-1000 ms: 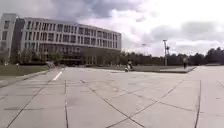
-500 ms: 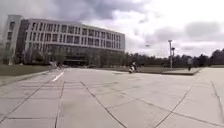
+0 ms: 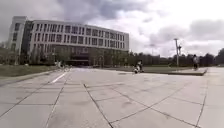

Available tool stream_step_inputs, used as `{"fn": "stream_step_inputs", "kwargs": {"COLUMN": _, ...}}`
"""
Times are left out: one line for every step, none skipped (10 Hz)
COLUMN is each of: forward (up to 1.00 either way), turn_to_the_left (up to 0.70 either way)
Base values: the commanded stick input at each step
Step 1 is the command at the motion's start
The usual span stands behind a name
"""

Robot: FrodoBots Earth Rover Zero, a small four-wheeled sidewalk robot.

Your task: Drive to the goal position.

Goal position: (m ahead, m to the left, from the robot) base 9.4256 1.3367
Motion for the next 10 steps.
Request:
{"fn": "stream_step_inputs", "kwargs": {"forward": 0.70, "turn_to_the_left": 0.34}}
{"fn": "stream_step_inputs", "kwargs": {"forward": 0.70, "turn_to_the_left": 0.13}}
{"fn": "stream_step_inputs", "kwargs": {"forward": 0.70, "turn_to_the_left": 0.00}}
{"fn": "stream_step_inputs", "kwargs": {"forward": 0.70, "turn_to_the_left": 0.00}}
{"fn": "stream_step_inputs", "kwargs": {"forward": 0.70, "turn_to_the_left": 0.35}}
{"fn": "stream_step_inputs", "kwargs": {"forward": 0.70, "turn_to_the_left": 0.35}}
{"fn": "stream_step_inputs", "kwargs": {"forward": 0.70, "turn_to_the_left": 0.27}}
{"fn": "stream_step_inputs", "kwargs": {"forward": 0.70, "turn_to_the_left": 0.05}}
{"fn": "stream_step_inputs", "kwargs": {"forward": 0.70, "turn_to_the_left": 0.00}}
{"fn": "stream_step_inputs", "kwargs": {"forward": 0.70, "turn_to_the_left": 0.00}}
